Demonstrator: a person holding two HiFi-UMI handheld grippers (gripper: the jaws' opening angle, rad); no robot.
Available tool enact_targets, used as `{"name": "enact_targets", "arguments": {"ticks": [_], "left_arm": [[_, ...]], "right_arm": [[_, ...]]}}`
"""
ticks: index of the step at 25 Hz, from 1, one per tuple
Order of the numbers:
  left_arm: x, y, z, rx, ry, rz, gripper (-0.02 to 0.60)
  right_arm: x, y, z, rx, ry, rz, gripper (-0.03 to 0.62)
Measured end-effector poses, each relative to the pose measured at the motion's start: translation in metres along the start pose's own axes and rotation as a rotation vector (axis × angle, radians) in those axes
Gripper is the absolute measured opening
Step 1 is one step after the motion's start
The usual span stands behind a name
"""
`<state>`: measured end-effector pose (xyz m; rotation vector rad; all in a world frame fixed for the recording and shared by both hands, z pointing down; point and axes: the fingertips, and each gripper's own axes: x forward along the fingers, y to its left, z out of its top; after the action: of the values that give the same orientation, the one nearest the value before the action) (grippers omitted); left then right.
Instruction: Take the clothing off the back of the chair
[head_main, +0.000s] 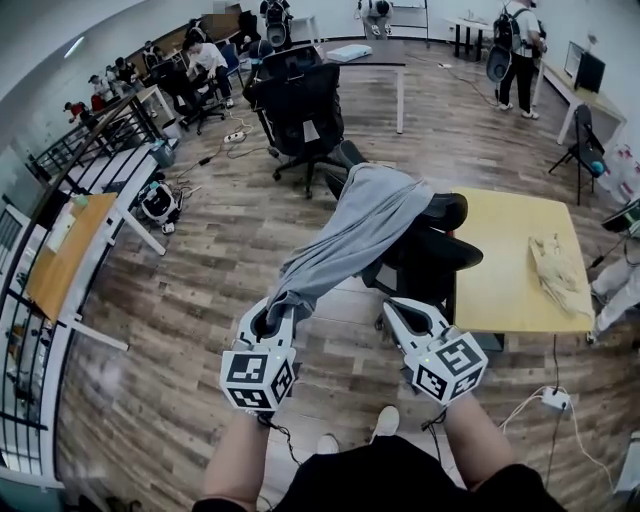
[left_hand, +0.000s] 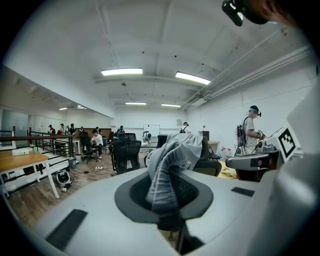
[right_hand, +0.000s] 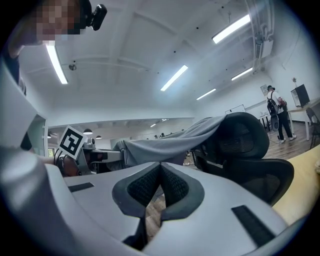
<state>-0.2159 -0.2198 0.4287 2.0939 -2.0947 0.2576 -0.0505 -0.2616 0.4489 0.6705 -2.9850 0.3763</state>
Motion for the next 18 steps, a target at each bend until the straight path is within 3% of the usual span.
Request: {"name": "enact_targets", "arguments": {"ticks": [10, 18], "left_arm": [[-0.066, 0.055, -0.016, -0.041, -0.009, -0.047, 0.057], [-0.115, 0.075, -0.060, -0.104, 0.032, -0.118, 0.057]], "right_arm": [[0.006, 0.080, -0.002, -0.029, -0.001, -0.083, 0.012], [-0.005, 0.134, -0.024, -0.032, 0.006, -0.165, 0.012]]}}
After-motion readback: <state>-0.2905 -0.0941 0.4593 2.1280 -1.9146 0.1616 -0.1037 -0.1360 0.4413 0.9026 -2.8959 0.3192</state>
